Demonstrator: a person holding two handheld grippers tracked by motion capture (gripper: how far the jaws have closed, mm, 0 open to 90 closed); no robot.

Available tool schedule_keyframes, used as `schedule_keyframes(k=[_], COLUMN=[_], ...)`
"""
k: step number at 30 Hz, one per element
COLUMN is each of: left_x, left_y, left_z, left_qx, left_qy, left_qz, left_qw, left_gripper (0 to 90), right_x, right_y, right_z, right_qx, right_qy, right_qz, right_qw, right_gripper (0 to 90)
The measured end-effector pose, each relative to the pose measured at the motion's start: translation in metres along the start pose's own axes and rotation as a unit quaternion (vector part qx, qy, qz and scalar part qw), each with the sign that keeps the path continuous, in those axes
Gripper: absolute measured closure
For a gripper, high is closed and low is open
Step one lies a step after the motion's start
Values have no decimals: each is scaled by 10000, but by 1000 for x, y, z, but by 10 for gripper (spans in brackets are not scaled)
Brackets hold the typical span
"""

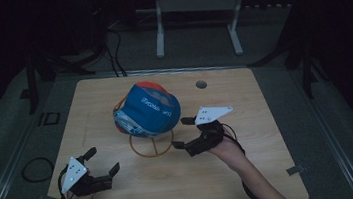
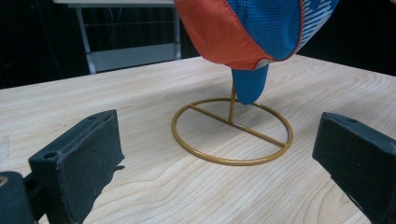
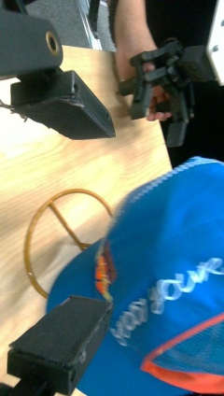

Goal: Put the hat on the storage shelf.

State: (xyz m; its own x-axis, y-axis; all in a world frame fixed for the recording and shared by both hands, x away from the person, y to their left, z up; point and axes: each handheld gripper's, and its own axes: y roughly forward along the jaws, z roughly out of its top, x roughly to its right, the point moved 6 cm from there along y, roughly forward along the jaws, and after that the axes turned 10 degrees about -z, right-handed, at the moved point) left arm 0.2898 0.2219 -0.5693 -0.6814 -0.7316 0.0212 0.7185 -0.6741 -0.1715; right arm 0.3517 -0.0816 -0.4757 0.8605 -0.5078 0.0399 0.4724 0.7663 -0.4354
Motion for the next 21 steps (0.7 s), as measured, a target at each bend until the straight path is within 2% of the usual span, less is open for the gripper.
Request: schedule_keyframes(k=[7, 12, 21], left_x=[2, 3, 3], left_y=[2, 2, 3], left_z=[0, -1, -1], left_qx=[9, -25, -3], left_qy=[9, 24, 27], left_qz=[-54, -75, -101], left_qw=[10000, 10000, 9999], left_gripper=[18, 18, 17], right_x=[-2, 1, 10], right_y=[0, 0, -3], right_z=[-28, -46, -74], right_qx=[-127, -251, -261], right_qy=[-96, -58, 13], right_qz=[82, 101, -49], right_qw=[9998, 9996, 9996], right_gripper=[140, 141, 141])
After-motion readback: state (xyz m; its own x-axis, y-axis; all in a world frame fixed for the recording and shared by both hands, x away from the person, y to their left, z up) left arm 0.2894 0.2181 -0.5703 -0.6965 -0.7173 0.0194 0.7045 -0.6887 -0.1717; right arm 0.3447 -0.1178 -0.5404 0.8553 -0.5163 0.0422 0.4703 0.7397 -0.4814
